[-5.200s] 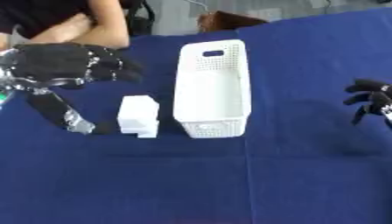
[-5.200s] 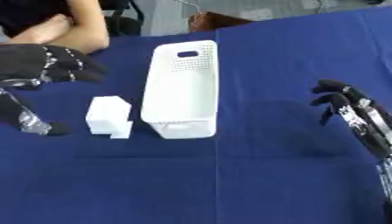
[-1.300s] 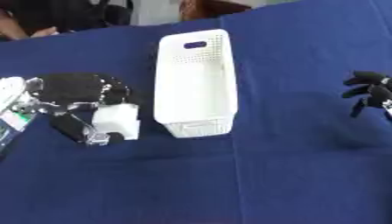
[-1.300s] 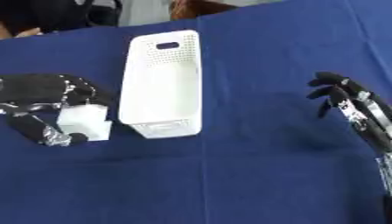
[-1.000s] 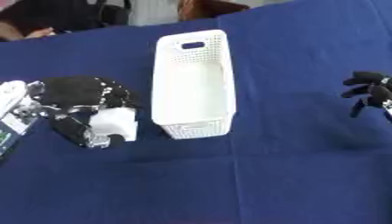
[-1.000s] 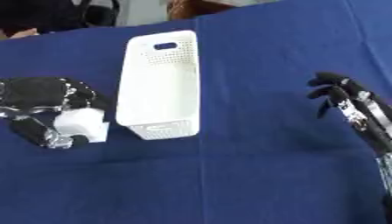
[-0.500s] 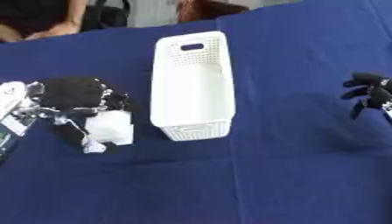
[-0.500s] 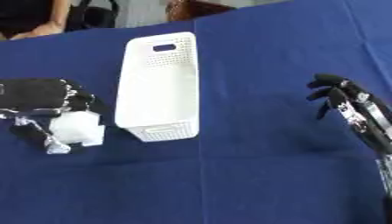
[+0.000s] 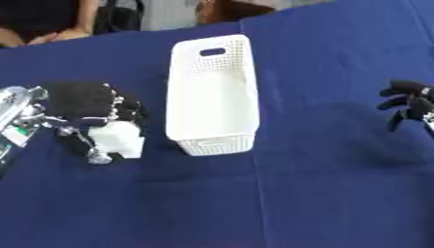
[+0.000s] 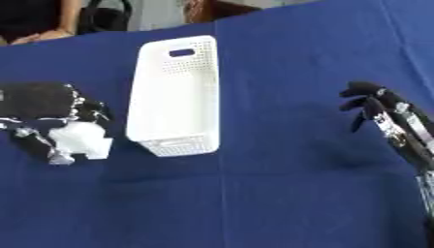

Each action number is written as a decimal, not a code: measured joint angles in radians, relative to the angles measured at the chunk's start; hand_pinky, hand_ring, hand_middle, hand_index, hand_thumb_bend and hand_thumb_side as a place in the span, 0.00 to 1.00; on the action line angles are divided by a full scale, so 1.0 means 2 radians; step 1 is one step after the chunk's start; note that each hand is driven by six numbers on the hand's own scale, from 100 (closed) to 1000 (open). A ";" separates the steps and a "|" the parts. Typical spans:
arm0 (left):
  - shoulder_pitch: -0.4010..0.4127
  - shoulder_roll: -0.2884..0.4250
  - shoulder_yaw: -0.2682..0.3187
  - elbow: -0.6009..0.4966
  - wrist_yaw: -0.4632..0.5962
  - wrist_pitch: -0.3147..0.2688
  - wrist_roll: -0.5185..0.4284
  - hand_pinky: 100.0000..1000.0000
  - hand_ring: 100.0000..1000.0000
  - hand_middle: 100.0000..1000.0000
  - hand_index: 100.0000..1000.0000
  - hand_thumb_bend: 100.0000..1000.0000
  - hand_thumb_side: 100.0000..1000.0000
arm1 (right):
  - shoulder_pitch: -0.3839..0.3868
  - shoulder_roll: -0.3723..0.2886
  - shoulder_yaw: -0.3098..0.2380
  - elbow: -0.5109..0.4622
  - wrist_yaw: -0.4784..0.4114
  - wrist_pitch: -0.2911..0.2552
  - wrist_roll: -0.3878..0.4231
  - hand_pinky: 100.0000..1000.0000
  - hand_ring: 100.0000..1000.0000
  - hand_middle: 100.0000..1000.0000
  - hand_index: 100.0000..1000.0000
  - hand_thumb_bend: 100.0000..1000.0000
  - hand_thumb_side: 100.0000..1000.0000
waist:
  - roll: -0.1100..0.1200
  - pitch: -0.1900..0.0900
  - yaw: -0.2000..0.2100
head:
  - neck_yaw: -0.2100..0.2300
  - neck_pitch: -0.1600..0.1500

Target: Pick up objects on the table and place them in the box.

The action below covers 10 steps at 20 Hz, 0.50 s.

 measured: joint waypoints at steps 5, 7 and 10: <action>0.000 0.000 0.000 0.007 0.010 -0.003 0.008 0.00 0.00 0.00 0.08 0.00 0.15 | 0.000 0.000 0.000 0.000 0.000 0.000 0.000 0.38 0.67 0.74 0.89 0.00 0.85 | 0.000 0.000 0.000 | 0.000 0.000; 0.001 0.000 0.000 0.010 0.022 -0.003 0.013 0.00 0.00 0.00 0.06 0.00 0.16 | 0.000 0.000 0.000 0.000 0.000 0.000 0.000 0.38 0.67 0.74 0.89 0.00 0.85 | 0.000 0.000 0.001 | 0.000 0.000; 0.004 0.000 0.000 0.014 0.047 -0.004 0.021 0.00 0.00 0.00 0.03 0.00 0.17 | 0.000 0.000 0.000 0.000 0.000 0.000 0.000 0.38 0.67 0.74 0.89 0.00 0.85 | 0.000 0.000 0.002 | 0.000 0.000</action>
